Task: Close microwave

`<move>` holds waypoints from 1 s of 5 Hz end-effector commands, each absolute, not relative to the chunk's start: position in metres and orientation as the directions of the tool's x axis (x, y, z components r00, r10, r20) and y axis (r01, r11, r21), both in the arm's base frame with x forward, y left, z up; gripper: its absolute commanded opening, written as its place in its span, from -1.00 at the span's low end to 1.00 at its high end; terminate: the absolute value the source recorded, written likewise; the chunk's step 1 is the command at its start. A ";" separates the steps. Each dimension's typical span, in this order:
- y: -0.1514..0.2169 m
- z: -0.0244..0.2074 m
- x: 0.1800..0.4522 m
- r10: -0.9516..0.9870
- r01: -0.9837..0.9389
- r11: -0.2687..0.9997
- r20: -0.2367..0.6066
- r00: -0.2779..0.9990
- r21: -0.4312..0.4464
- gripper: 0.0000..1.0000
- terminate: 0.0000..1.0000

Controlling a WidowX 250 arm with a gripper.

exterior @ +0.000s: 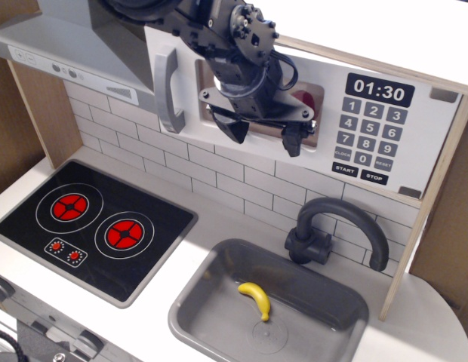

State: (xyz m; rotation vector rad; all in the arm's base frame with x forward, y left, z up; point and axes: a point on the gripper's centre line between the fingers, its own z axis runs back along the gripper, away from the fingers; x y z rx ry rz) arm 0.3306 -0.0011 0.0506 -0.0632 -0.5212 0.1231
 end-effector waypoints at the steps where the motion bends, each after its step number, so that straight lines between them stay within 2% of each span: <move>1: 0.008 0.067 0.356 0.159 -0.130 0.987 0.542 0.825 -0.093 1.00 -1.00; 3: 0.013 0.068 0.365 0.171 -0.147 0.985 0.540 0.824 -0.088 1.00 -1.00; 4: 0.014 0.071 0.327 0.155 -0.130 0.988 0.491 0.857 -0.086 1.00 -1.00; 5: 0.010 0.077 0.285 0.161 -0.131 0.986 0.400 0.902 -0.101 1.00 -1.00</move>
